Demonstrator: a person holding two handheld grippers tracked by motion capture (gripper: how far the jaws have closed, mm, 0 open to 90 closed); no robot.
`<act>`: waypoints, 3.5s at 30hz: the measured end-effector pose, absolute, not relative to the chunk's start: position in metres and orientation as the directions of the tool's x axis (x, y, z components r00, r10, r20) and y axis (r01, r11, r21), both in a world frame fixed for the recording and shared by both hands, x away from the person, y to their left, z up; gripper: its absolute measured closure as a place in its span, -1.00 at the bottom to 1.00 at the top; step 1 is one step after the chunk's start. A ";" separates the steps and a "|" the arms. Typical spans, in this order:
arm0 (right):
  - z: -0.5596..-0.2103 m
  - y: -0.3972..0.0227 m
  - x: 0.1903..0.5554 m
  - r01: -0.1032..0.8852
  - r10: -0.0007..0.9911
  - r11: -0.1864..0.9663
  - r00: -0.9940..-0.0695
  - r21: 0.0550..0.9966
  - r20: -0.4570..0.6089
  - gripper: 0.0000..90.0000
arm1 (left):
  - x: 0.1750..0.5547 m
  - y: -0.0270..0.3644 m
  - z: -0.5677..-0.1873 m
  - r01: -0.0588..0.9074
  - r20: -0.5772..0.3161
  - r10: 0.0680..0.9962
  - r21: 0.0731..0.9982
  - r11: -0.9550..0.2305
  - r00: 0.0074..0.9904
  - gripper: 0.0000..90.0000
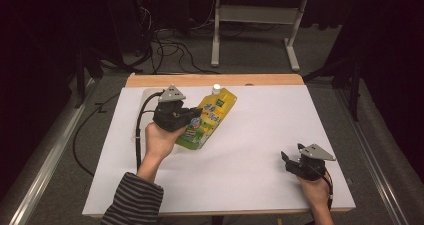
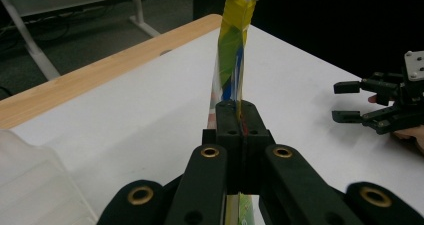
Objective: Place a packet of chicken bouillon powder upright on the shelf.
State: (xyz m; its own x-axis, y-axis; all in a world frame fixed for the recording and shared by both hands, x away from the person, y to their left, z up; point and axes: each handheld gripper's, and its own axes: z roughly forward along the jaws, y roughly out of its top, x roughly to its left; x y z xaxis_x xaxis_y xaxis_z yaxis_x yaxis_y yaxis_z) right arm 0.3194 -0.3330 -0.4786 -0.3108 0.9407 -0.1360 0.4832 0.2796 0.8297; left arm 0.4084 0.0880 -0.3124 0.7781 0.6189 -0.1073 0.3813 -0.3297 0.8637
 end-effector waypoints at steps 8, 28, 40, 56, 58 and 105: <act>-0.479 -0.333 0.319 0.485 0.942 0.277 -0.308 0.829 -0.135 -0.30 | 0.409 0.103 -0.306 0.381 -0.104 0.651 0.875 -0.300 0.752 1.00; -0.479 -0.332 0.320 0.489 0.942 0.277 -0.307 0.827 -0.134 -0.30 | 0.420 0.152 -0.296 0.393 -0.076 0.742 0.881 -0.262 0.666 1.00; -0.479 -0.331 0.320 0.488 0.942 0.283 -0.304 0.826 -0.143 -0.29 | 0.430 0.168 -0.306 0.416 -0.081 0.781 0.878 -0.238 0.619 1.00; -0.479 -0.331 0.320 0.488 0.940 0.292 -0.306 0.822 -0.152 -0.30 | 0.436 0.166 -0.325 0.395 -0.049 0.774 0.879 -0.267 0.632 1.00; -0.479 -0.331 0.320 0.489 0.940 0.294 -0.306 0.821 -0.155 -0.29 | 0.437 0.163 -0.328 0.390 -0.049 0.771 0.882 -0.266 0.636 1.00; -0.480 -0.329 0.320 0.491 0.934 0.315 -0.310 0.812 -0.175 -0.30 | 0.423 0.195 -0.351 0.445 -0.006 0.797 0.832 -0.331 0.604 1.00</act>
State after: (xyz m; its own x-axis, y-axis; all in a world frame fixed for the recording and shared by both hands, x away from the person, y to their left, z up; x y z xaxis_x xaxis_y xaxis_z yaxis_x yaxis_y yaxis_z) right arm 0.3205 -0.3289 -0.4795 -0.3101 0.9344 -0.1753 0.4910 0.3153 0.8121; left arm 0.4227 0.1955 -0.3513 0.6035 0.7973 -0.0060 0.4451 -0.3306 0.8322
